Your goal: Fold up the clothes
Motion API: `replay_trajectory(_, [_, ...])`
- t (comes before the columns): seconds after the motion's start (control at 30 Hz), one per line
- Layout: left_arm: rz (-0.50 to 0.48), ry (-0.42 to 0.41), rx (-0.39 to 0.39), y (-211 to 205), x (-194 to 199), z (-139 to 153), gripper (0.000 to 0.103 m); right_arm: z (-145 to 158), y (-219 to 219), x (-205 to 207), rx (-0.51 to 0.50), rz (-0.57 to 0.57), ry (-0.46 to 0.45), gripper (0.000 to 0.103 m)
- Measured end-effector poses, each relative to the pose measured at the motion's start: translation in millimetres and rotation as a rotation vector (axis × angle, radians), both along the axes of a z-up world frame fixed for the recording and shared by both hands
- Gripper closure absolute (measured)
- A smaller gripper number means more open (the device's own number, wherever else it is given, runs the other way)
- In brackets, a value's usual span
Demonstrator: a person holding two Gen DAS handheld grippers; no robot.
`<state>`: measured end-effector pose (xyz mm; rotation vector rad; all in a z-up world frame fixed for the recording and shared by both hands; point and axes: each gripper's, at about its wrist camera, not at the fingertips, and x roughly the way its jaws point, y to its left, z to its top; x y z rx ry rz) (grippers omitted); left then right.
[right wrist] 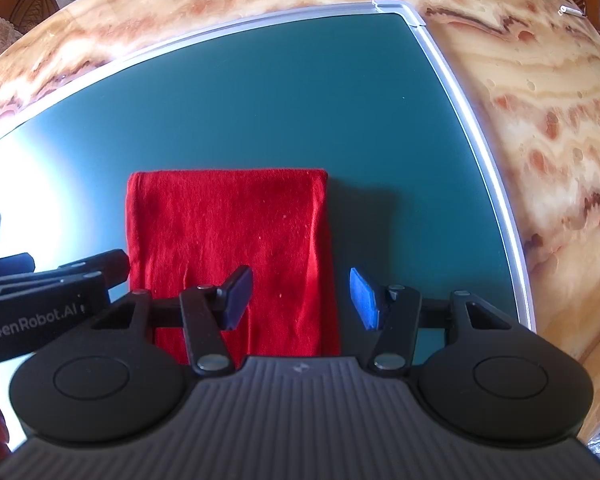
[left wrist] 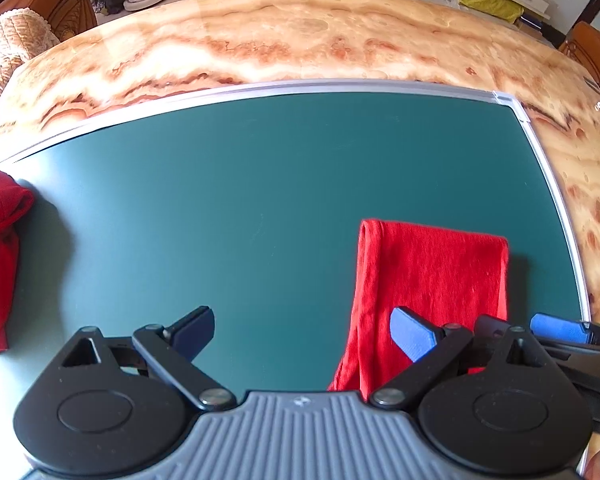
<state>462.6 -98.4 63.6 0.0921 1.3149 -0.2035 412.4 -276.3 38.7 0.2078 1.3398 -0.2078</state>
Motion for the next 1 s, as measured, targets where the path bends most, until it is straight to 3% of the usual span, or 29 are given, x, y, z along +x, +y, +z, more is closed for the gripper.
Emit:
replay_trajectory(0.33, [-0.031, -0.035, 0.005, 5.6, -25.5, 0.5, 0.004, 0.9, 8.3, -22.5, -0.016, -0.009, -0.018, 0.042])
replay_trajectory(0.63, [-0.029, -0.099, 0.002, 11.0, -56.5, 0.7, 0.003, 2.1, 14.6, -52.4, -0.042, -0.006, -0.088, 0.042])
replay_trajectory(1.0, [0.015, -0.162, -0.002, 19.7, -122.0, 0.9, 0.002, 4.6, 21.9, -109.8, -0.040, -0.014, -0.195, 0.042])
